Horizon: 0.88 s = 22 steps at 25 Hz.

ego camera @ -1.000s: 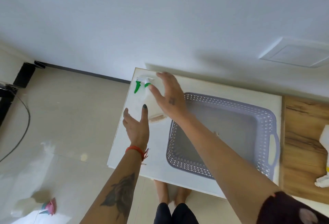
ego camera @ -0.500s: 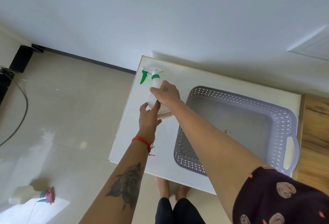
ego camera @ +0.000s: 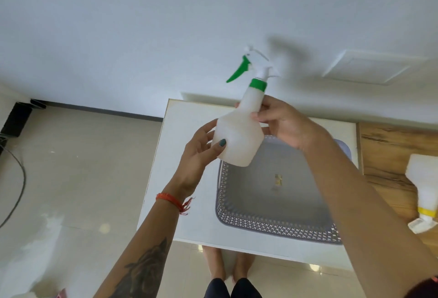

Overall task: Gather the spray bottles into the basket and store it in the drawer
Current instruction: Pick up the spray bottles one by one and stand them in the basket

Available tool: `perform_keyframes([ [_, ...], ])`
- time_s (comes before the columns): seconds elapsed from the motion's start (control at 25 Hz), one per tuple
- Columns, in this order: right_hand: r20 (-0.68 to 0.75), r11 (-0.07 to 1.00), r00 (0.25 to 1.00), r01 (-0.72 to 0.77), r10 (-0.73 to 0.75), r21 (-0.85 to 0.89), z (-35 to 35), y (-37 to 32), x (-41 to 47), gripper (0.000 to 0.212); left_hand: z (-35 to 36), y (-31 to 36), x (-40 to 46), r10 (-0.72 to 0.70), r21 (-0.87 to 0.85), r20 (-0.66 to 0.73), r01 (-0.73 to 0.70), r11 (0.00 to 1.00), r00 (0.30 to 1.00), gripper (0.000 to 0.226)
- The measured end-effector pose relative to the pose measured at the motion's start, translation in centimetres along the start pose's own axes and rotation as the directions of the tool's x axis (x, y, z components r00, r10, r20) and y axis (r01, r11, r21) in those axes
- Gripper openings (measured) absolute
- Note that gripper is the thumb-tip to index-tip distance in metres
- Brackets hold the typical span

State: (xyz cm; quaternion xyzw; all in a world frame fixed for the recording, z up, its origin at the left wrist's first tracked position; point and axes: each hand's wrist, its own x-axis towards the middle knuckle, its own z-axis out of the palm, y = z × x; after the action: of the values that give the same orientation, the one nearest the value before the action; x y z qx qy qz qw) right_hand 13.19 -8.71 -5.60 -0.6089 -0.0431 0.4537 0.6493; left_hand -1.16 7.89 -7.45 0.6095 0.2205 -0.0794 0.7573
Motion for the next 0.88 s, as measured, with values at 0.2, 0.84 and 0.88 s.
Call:
perform_keyframes([
  [0.2,-0.267,0.973,0.956,0.065,-0.124,-0.22,-1.9,3.1,-4.2,0.046,3.0,-0.7,0.6,-0.006,0.219,-0.03,0.012,0.976,1.0,0.036],
  [0.84,-0.6,0.636,0.455,-0.091,-0.658,-0.766,3.9,15.0,0.1,0.04,6.2,-7.9,2.7,-0.129,0.52,-0.178,0.204,0.83,0.976,0.064],
  [0.88,-0.603,0.63,0.45,-0.108,-0.659,-0.769,3.9,15.2,0.4,0.04,6.2,-8.1,2.8,-0.127,0.525,-0.175,0.201,0.827,0.976,0.064],
])
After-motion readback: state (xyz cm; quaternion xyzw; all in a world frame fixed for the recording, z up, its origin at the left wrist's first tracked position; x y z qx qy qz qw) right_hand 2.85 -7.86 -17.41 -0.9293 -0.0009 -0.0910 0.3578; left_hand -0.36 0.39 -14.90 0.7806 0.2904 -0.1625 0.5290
